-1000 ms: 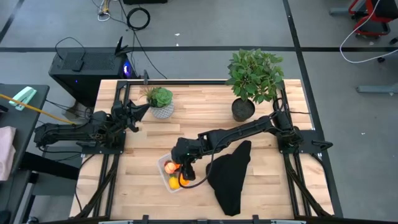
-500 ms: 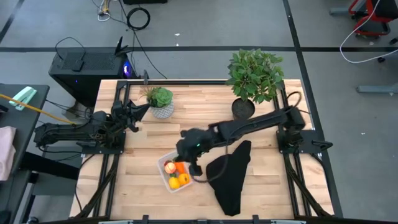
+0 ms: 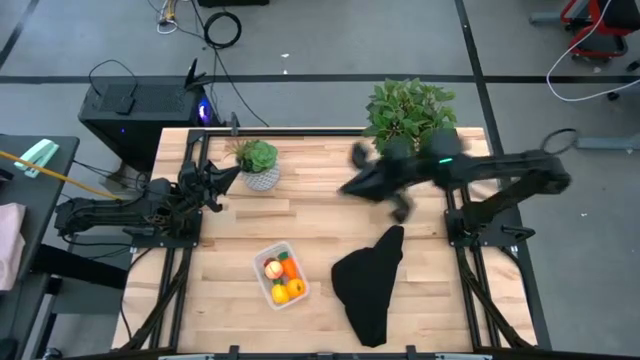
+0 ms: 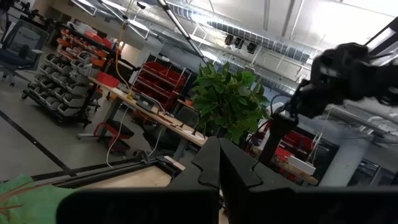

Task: Pick and placing Produce into tupperware
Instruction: Return to home position

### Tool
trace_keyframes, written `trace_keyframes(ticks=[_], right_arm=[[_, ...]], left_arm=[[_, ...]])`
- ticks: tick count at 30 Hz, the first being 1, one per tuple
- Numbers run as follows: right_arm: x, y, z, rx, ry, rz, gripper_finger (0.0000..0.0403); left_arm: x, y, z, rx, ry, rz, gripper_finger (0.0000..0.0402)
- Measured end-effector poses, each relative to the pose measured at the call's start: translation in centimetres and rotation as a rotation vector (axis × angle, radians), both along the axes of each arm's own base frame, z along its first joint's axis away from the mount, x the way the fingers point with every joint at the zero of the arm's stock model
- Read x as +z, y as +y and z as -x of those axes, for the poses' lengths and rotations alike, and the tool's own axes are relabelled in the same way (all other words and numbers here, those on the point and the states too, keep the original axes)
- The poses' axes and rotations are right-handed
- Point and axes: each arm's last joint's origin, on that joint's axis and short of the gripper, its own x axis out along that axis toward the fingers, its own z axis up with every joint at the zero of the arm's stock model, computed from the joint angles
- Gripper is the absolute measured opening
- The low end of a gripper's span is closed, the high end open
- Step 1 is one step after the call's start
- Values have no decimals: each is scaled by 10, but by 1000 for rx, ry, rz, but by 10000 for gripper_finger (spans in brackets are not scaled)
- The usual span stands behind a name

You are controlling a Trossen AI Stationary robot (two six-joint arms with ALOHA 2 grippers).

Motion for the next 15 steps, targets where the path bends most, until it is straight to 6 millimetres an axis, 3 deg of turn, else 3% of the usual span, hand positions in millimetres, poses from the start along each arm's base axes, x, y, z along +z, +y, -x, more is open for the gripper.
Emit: trace_keyframes(ticks=[4, 9, 15], right_arm=[[10, -8, 70, -107, -126, -11, 1], [5, -15, 143, -207, -230, -31, 0], [-20, -20, 199, -289, -214, -55, 0]], left_arm=[[0, 0, 0, 5, -3, 3, 9], [0, 1, 0, 25, -6, 10, 16], [0, 1, 0, 28, -2, 11, 5]])
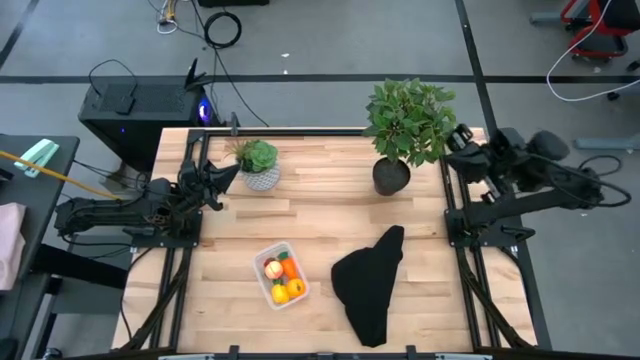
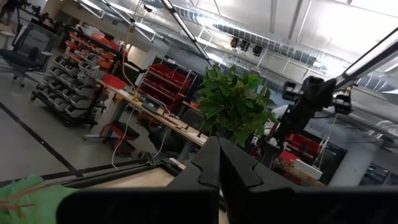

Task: Pick and placing Produce into tupperware
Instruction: Return to home position

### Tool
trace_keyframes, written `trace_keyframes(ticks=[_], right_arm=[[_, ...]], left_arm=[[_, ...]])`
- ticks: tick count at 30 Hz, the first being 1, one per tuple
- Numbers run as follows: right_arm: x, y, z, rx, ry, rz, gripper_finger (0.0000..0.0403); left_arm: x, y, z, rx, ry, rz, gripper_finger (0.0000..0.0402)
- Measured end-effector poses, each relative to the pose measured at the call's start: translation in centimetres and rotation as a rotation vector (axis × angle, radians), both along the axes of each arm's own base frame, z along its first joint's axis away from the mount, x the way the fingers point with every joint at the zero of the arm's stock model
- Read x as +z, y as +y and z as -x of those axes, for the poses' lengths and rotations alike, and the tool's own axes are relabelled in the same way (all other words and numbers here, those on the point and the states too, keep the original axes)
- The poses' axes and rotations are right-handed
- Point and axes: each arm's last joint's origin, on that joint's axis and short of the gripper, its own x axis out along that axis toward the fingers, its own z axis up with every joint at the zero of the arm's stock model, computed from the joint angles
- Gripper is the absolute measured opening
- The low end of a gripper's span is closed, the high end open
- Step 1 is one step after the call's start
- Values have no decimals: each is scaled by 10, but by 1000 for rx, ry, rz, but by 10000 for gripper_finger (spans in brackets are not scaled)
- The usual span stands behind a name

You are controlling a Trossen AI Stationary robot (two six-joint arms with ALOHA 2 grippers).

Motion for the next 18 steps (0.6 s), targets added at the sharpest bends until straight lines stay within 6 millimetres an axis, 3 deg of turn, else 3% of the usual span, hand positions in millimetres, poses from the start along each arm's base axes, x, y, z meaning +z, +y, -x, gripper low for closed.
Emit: trace_keyframes(ticks=[5, 18], right_arm=[[-13, -3, 31, -26, -12, -15, 0], [-34, -7, 73, -93, 72, -30, 0]], left_arm=[[0, 0, 0, 0, 3, 0, 17], [0, 0, 0, 1, 3, 1, 17]])
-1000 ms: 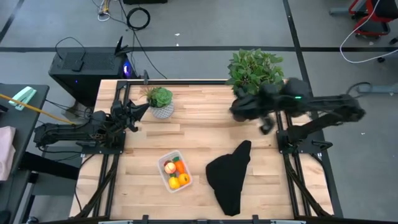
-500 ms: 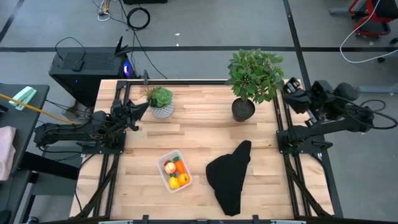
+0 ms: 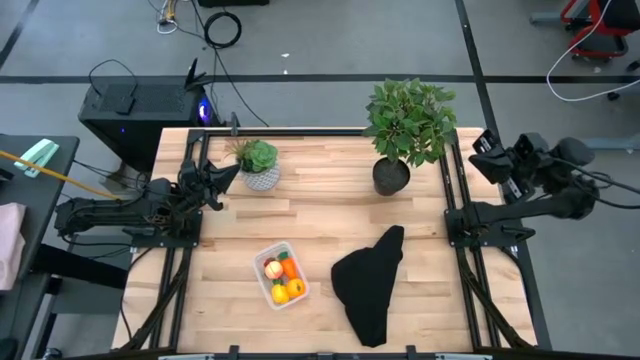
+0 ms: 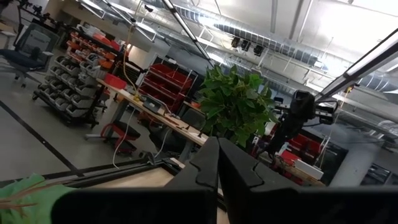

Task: Pick and placing Produce into tupperware
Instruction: Return to home position

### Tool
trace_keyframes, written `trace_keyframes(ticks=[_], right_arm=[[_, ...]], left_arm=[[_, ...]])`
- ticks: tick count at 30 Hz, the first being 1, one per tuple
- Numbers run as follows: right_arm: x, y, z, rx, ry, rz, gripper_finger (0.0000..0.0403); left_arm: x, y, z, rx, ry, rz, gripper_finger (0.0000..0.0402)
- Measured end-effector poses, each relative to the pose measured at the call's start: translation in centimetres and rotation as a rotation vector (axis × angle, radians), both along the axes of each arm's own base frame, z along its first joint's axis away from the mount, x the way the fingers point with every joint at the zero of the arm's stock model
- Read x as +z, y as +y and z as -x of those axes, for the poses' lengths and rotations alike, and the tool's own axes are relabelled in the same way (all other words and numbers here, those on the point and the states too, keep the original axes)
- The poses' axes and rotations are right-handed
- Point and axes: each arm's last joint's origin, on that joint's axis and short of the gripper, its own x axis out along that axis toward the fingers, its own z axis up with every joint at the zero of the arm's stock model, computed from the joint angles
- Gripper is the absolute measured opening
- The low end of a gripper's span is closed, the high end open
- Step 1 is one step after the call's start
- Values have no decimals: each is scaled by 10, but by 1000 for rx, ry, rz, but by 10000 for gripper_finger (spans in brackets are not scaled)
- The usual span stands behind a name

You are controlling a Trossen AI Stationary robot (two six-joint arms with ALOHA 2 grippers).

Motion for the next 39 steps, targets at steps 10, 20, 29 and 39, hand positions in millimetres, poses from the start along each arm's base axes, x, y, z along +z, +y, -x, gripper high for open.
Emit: trace_keyframes(ticks=[10, 20, 29, 39], right_arm=[[-18, -3, 31, -35, -51, -15, 0], [-70, -1, -11, -15, -68, -74, 0], [-100, 2, -33, 69, -69, -169, 0], [-123, 2, -45, 100, -30, -235, 0]], left_arm=[[0, 0, 0, 0, -1, 1, 15], [1, 0, 0, 4, -9, 9, 8], [0, 0, 0, 7, -7, 11, 5], [0, 0, 0, 3, -12, 22, 10]])
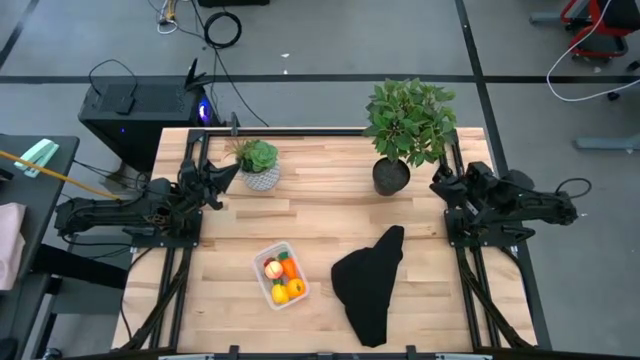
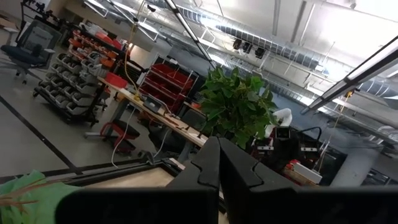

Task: Pick and placing Produce into tupperware
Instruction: Return to home position

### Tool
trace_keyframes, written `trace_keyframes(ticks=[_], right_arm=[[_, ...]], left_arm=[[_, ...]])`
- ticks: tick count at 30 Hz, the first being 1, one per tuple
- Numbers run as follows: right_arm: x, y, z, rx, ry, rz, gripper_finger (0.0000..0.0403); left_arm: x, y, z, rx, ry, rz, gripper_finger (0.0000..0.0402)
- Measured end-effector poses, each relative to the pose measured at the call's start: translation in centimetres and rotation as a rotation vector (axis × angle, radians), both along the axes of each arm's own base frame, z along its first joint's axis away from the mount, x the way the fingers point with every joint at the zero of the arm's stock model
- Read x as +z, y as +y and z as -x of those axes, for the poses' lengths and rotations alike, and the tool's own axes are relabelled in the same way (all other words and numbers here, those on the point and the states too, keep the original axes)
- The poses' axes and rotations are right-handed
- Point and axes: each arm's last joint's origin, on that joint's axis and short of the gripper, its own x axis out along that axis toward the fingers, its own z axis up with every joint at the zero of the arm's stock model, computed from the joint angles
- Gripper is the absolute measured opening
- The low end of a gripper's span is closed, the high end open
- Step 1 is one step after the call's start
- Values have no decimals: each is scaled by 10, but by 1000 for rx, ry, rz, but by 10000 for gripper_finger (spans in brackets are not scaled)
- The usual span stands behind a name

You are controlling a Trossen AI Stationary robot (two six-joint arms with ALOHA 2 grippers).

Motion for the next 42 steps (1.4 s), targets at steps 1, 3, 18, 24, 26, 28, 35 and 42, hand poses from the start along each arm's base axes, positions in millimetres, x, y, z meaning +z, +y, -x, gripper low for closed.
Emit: trace_keyframes(ticks=[1, 3, 18, 24, 26, 28, 35, 42], right_arm=[[-3, 0, -1, 1, -9, -3, 0], [-10, 0, -5, -6, -20, -7, 0], [-52, -1, -20, -53, 46, -25, 0], [-66, -1, -24, -83, 193, 42, 0], [-69, -1, -25, -131, 227, 102, 0], [-74, -2, -26, -175, 286, 196, 0], [-87, -3, -28, -241, 429, 420, 0], [-89, -2, -30, -234, 451, 474, 0]], left_arm=[[0, 0, 0, 0, 0, 0, 7], [0, 0, 0, 0, 0, 0, 5], [0, 0, 0, -2, -2, 4, 12], [0, 0, 0, -2, 0, 4, 9], [0, 0, 0, -3, 0, 4, 5], [0, 0, 0, -3, 0, 5, 7], [0, 0, 0, -10, -9, 25, 12], [-4, 0, -1, -10, 24, 27, 13]])
